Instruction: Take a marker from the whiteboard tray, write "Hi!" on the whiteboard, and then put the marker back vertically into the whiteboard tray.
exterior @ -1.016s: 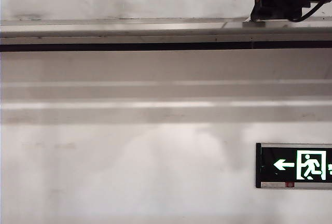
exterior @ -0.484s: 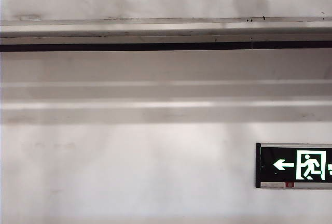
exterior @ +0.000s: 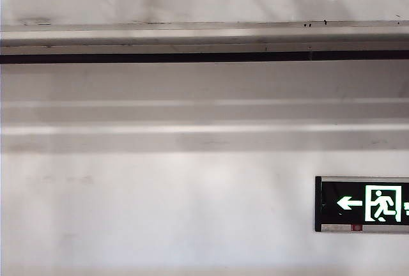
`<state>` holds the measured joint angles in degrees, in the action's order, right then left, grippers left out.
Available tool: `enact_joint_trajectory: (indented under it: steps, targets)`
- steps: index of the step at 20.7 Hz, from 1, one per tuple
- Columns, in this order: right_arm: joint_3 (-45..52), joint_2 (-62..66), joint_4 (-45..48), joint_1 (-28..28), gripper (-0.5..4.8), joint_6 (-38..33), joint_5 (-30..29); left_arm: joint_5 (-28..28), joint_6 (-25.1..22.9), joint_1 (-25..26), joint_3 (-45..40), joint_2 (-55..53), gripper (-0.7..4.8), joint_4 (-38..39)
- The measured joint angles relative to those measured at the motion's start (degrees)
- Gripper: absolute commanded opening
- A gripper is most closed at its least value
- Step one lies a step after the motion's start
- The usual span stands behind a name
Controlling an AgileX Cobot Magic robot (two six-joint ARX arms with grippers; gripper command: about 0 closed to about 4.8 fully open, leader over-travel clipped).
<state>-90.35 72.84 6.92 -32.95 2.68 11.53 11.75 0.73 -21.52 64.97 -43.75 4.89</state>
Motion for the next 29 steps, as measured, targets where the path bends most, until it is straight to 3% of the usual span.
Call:
enact_joint_trajectory:
  steps: [4,8,18,29]
  targets:
    - [-6.0,7.0,-1.2,-4.0,-0.05,4.9,5.6,0.0,0.0,0.0,0.0,0.0,-0.06,0.0]
    - [-8.2,10.8,-1.5,-4.2,-0.05,6.4,7.9,0.0,0.0,0.0,0.0,0.0,-0.06,0.0]
    - [-8.3,11.3,-0.5,-4.2,-0.05,6.4,9.1,0.0,0.2,0.0,0.0,0.0,-0.06,-0.2]
    - [-8.4,11.2,-9.4,-4.2,-0.05,6.4,8.9,0.7,0.2,0.0,0.0,0.0,-0.06,-0.4]
